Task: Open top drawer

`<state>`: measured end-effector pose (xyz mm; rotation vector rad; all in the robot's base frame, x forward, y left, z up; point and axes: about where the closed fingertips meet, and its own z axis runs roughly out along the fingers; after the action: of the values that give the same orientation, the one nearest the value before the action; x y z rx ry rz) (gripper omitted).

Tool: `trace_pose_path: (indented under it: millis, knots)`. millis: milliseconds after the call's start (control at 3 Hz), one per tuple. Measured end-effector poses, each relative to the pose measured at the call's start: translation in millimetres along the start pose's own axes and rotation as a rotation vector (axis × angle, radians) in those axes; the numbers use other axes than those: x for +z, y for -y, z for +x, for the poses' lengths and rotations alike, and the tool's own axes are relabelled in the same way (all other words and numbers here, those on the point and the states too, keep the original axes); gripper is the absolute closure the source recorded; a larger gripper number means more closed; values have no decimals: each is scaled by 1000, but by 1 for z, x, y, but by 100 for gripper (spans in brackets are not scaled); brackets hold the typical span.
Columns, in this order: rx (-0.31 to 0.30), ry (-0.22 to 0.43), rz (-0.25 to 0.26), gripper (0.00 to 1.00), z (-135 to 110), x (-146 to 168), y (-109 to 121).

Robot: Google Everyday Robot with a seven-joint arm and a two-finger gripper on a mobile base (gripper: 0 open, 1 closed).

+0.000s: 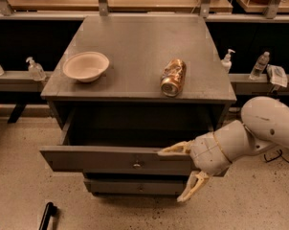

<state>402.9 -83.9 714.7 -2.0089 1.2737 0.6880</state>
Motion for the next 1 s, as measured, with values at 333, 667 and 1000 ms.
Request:
trace_pose_path:
  millis: [333, 667, 1000]
  knots:
    - [-9, -51, 3, 28, 10, 8, 24]
    - [4, -120, -9, 29, 32, 26, 45]
    - [36, -166, -26, 31, 55, 44, 54]
